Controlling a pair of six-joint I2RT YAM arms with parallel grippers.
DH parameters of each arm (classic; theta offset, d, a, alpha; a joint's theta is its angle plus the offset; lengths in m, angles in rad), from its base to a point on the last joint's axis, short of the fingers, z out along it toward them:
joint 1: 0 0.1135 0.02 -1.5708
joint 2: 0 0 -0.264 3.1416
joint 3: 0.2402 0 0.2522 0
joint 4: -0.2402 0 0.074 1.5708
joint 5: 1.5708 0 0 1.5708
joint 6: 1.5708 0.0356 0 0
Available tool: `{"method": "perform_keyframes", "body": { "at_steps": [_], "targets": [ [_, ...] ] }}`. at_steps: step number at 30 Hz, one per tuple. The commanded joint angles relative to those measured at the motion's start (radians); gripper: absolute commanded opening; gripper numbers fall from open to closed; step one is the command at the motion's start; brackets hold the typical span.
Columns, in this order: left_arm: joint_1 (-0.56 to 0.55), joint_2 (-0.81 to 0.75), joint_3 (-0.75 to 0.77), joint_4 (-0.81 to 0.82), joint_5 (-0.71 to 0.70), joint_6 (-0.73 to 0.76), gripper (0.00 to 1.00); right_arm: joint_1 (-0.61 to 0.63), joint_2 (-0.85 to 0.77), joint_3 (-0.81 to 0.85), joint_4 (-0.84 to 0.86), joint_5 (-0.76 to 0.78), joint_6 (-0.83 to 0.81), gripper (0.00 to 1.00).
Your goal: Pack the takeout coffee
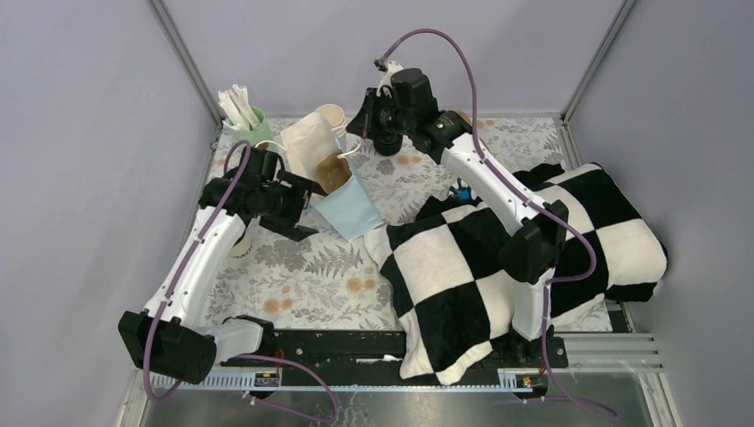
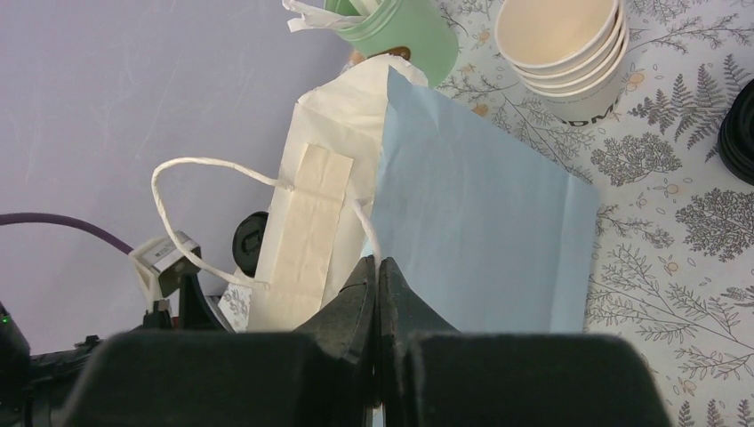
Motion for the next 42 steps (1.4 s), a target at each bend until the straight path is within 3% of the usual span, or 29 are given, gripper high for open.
{"method": "perform_keyframes", "body": {
  "at_steps": [1,7,10,12,16,28,33,36,42],
  "targets": [
    [-0.011,-0.026,-0.033,0.098,0.044,-0.208,0.81,0.03,-0.046,0.019,0.011,0.058,-0.029,0.0],
    [-0.012,-0.01,-0.017,0.146,-0.031,-0.253,0.57,0.054,-0.046,0.028,-0.001,0.086,-0.055,0.0],
    [-0.008,0.02,0.039,0.113,-0.104,-0.165,0.45,0.055,-0.053,0.033,-0.012,0.095,-0.065,0.0],
    [0.013,0.038,0.056,0.102,-0.1,-0.062,0.27,0.056,-0.066,0.024,-0.018,0.112,-0.074,0.0],
    [0.079,0.069,0.066,0.055,-0.092,0.126,0.2,0.055,-0.108,-0.042,0.003,0.14,-0.057,0.0],
    [0.183,0.116,0.267,0.023,-0.199,0.595,0.28,0.057,-0.173,-0.16,0.053,0.141,0.057,0.0],
    [0.191,0.157,0.31,0.059,-0.138,0.686,0.35,0.061,-0.201,-0.198,0.046,0.111,0.099,0.13],
    [0.191,0.158,0.346,0.073,-0.107,0.731,0.5,0.062,-0.225,-0.199,0.017,0.123,0.064,0.26],
    [0.191,0.054,0.354,-0.028,-0.229,0.825,0.85,0.062,-0.225,-0.09,-0.194,0.085,-0.077,0.75]
  ]
}}
